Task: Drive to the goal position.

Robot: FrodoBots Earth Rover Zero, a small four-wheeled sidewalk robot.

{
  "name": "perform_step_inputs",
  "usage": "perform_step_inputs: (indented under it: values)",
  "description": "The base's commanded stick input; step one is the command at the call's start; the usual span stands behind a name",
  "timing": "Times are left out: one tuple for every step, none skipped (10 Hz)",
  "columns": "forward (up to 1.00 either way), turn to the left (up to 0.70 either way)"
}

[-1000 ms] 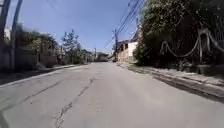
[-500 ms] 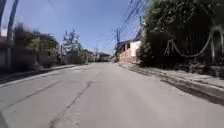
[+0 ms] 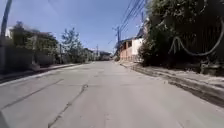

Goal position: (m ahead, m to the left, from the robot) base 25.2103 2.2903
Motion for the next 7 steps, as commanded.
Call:
perform_step_inputs:
  values:
    - [0.85, 0.02]
    - [0.85, 0.02]
    - [0.85, 0.02]
    - [0.85, 0.02]
    - [0.85, 0.02]
    - [0.85, 0.02]
    - [0.84, 0.02]
